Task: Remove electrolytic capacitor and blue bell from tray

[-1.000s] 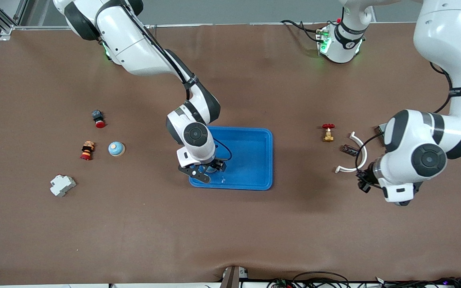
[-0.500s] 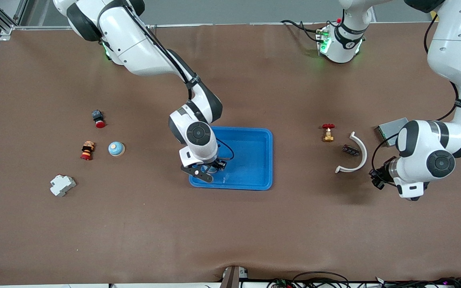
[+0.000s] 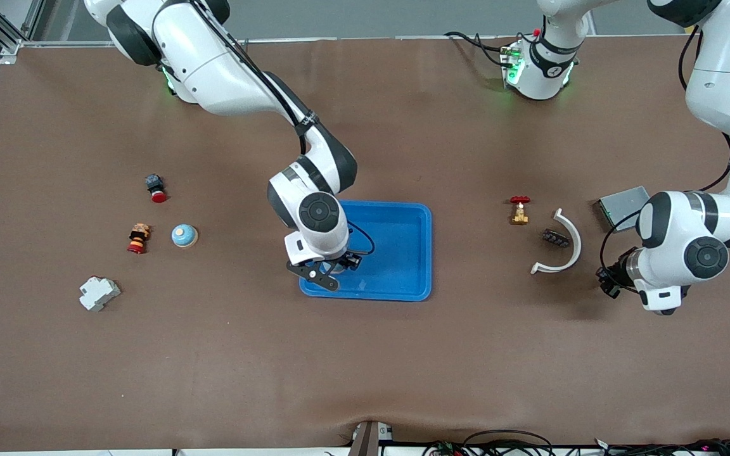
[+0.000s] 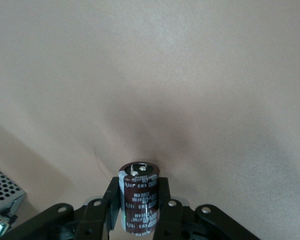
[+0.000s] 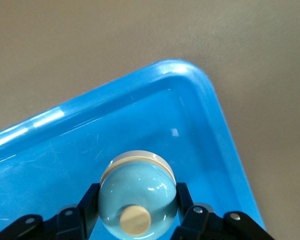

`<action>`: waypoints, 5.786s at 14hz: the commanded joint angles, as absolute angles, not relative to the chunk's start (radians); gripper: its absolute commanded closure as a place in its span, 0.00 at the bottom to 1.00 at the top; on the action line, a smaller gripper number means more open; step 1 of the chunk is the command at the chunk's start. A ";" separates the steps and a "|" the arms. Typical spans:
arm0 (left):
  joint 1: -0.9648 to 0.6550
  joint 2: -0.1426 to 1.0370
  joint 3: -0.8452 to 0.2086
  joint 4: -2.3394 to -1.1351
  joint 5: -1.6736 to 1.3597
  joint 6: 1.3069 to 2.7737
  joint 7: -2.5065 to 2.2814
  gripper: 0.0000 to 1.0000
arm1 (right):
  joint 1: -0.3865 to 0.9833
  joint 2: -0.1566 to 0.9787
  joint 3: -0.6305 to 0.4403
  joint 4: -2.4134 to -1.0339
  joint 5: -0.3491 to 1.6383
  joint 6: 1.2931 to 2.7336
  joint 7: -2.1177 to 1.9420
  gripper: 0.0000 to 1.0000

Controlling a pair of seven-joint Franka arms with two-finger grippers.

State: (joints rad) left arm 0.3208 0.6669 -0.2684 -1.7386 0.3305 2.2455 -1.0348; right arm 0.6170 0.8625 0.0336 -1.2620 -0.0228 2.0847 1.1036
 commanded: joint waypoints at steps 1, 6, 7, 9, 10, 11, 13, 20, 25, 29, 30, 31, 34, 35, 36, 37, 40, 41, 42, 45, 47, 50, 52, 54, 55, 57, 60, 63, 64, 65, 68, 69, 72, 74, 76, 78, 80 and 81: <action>0.310 0.673 -0.275 -1.738 0.333 2.260 -1.071 1.00 | 0.583 0.839 0.038 -1.238 -0.015 2.020 0.999 1.00; 0.308 0.663 -0.281 -1.729 0.331 2.258 -1.078 0.00 | 0.493 0.772 0.032 -1.272 -0.018 1.939 0.778 1.00; 0.308 0.661 -0.282 -1.727 0.331 2.258 -1.080 0.00 | 0.473 0.752 0.032 -1.304 -0.018 1.944 0.738 1.00; 0.314 0.643 -0.310 -1.714 0.324 2.246 -1.109 0.00 | 0.430 0.712 0.031 -1.373 -0.020 1.965 0.651 1.00; 0.311 0.637 -0.327 -1.704 0.324 2.228 -1.115 0.00 | 0.407 0.684 0.031 -1.422 -0.020 1.992 0.602 1.00; 0.314 0.632 -0.337 -1.701 0.325 2.220 -1.118 0.00 | 0.379 0.652 0.031 -1.481 -0.020 2.034 0.551 1.00; 0.313 0.595 -0.353 -1.697 0.328 2.220 -1.111 0.00 | 0.336 0.597 0.031 -1.590 -0.020 2.101 0.455 1.00; 0.316 0.518 -0.458 -1.600 0.342 2.083 -1.065 0.00 | 0.129 0.528 0.032 -1.785 -0.020 2.245 0.082 1.00; 0.318 0.471 -0.508 -1.485 0.342 1.889 -0.950 0.00 | 0.031 0.537 0.032 -1.848 -0.018 2.355 -0.101 1.00; 0.333 0.388 -0.506 -1.485 0.324 1.847 -0.787 0.00 | -0.003 0.540 0.034 -1.873 -0.017 2.388 -0.160 1.00; 0.333 0.376 -0.511 -1.485 0.324 1.842 -0.785 0.00 | -0.005 0.540 0.034 -1.884 -0.018 2.408 -0.160 1.00; 0.333 0.356 -0.515 -1.485 0.324 1.832 -0.784 0.00 | -0.003 0.541 0.034 -1.897 -0.018 2.431 -0.160 1.00; 0.337 0.322 -0.520 -1.483 0.314 1.769 -0.737 0.00 | -0.012 0.546 0.034 -1.907 -0.017 2.460 -0.181 1.00; 0.339 0.308 -0.520 -1.483 0.311 1.758 -0.712 0.00 | -0.014 0.549 0.034 -1.907 -0.017 2.467 -0.189 1.00; 0.345 0.296 -0.520 -1.483 0.293 1.749 -0.684 0.00 | -0.020 0.551 0.034 -1.907 -0.018 2.470 -0.199 1.00; 0.353 0.282 -0.520 -1.483 0.279 1.746 -0.655 0.00 | -0.024 0.552 0.035 -1.907 -0.018 2.473 -0.202 1.00; 0.373 0.238 -0.514 -1.482 0.276 1.740 -0.545 0.00 | -0.026 0.566 0.035 -1.907 -0.017 2.491 -0.204 1.00; 0.386 0.223 -0.515 -1.482 0.276 1.740 -0.522 0.00 | -0.026 0.568 0.035 -1.907 -0.017 2.494 -0.204 1.00; 0.390 0.215 -0.517 -1.476 0.278 1.740 -0.505 0.00 | -0.026 0.569 0.035 -1.907 -0.017 2.497 -0.204 1.00; 0.388 0.178 -0.515 -1.465 0.275 1.704 -0.451 0.00 | -0.028 0.578 0.035 -1.905 -0.017 2.499 -0.204 1.00; 0.388 0.175 -0.520 -1.463 0.275 1.698 -0.439 0.00 | -0.028 0.589 0.035 -1.907 -0.017 2.519 -0.204 1.00; 0.387 0.140 -0.520 -1.465 0.272 1.674 -0.410 0.00 | -0.038 0.595 0.035 -1.905 -0.017 2.526 -0.207 1.00; 0.379 0.109 -0.511 -1.465 0.255 1.667 -0.342 0.00 | -0.038 0.598 0.035 -1.905 -0.017 2.526 -0.207 1.00; 0.301 0.077 -0.387 -1.477 0.166 1.651 -0.263 0.00 | -0.038 0.600 0.035 -1.905 -0.017 2.530 -0.207 1.00; 0.246 0.055 -0.303 -1.497 0.113 1.643 -0.227 0.00 | -0.038 0.607 0.035 -1.905 -0.017 2.530 -0.207 1.00; 0.154 -0.003 -0.194 -1.555 0.065 1.641 -0.199 0.00 | -0.038 0.611 0.035 -1.904 -0.015 2.531 -0.206 1.00; 0.034 -0.066 -0.068 -1.609 0.061 1.637 -0.178 0.00 | -0.037 0.611 0.035 -1.904 -0.011 2.533 -0.206 1.00; 0.014 -0.081 -0.037 -1.617 0.061 1.600 -0.166 0.00 | -0.032 0.611 0.035 -1.904 0.005 2.533 -0.206 1.00; 0.012 -0.086 -0.032 -1.611 0.060 1.586 -0.161 0.00 | -0.032 0.611 0.035 -1.905 0.006 2.533 -0.206 1.00; 0.011 -0.084 -0.020 -1.608 0.051 1.583 -0.152 0.00 | -0.032 0.611 0.035 -1.905 0.006 2.533 -0.206 1.00; 0.005 -0.084 0.006 -1.600 0.051 1.582 -0.089 0.00 | -0.031 0.612 0.037 -1.905 0.006 2.533 -0.206 1.00; 0.005 -0.084 0.006 -1.595 0.051 1.582 -0.086 0.00 | -0.031 0.612 0.035 -1.905 0.006 2.534 -0.206 1.00; 0.006 -0.080 0.002 -1.560 0.055 1.580 -0.089 0.00 | -0.028 0.612 0.035 -1.905 0.023 2.533 -0.206 1.00; 0.005 -0.072 -0.002 -1.548 0.061 1.582 -0.090 0.00 | -0.029 0.612 0.035 -1.905 0.023 2.533 -0.206 1.00; 0.002 -0.057 -0.005 -1.546 0.055 1.582 -0.087 0.00 | -0.031 0.612 0.035 -1.902 0.023 2.534 -0.206 0.56; -0.014 -0.043 -0.011 -1.548 0.049 1.582 -0.090 0.00 | -0.029 0.623 0.035 -1.902 0.023 2.543 -0.206 0.00; -0.021 -0.041 -0.032 -1.549 0.049 1.582 -0.106 0.00 | -0.028 0.621 0.035 -1.901 0.023 2.540 -0.207 0.00; -0.018 -0.041 -0.047 -1.551 0.048 1.580 -0.107 0.00 | -0.026 0.615 0.035 -1.898 0.023 2.531 -0.206 0.00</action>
State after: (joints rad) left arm -0.0160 -0.0423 -0.0303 -1.5604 0.0667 1.5926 -0.1044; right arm -0.0170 0.6191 0.0239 -1.9018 0.0121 2.5326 -0.1892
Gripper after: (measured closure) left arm 0.000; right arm 0.009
